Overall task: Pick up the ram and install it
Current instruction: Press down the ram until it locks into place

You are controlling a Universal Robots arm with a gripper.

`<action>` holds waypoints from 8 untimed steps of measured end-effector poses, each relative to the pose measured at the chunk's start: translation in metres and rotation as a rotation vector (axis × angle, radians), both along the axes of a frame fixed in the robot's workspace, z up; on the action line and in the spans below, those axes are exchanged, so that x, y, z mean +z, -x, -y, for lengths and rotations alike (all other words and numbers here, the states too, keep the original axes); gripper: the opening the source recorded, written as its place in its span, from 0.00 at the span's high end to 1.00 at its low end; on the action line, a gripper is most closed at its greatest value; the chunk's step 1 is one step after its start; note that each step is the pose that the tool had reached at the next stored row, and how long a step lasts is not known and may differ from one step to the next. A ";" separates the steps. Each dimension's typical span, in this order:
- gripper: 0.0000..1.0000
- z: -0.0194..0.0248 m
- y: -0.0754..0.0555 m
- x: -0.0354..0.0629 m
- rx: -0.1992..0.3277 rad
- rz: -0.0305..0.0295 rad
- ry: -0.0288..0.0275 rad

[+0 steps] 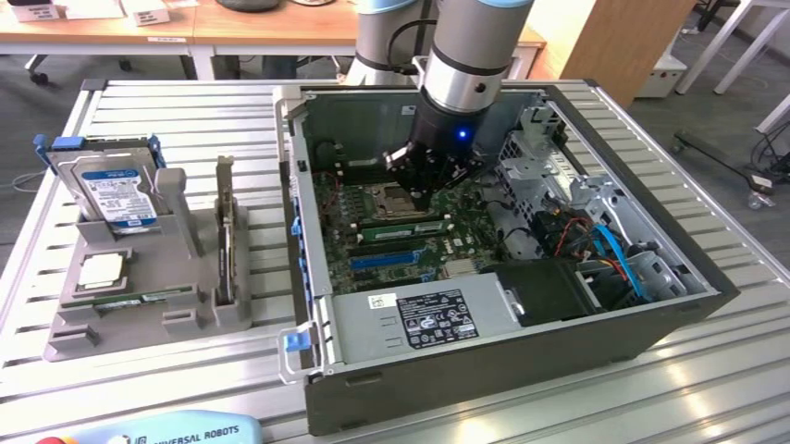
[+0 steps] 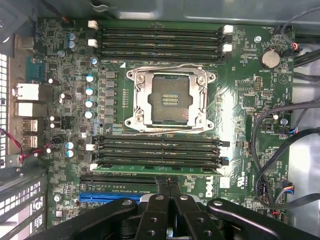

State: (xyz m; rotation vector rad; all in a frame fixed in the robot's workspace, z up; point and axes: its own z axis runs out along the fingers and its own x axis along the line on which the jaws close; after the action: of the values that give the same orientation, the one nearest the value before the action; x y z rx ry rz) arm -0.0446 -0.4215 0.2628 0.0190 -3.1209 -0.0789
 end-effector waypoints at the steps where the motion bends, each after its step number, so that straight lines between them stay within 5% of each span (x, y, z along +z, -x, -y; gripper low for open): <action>1: 0.90 0.0000 0.000 0.0000 0.000 0.0012 0.0000; 8: 0.90 0.0000 0.000 0.0000 0.000 0.0057 0.0000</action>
State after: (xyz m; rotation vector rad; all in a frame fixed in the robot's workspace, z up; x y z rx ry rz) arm -0.0449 -0.4215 0.2628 0.0193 -3.1267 -0.0790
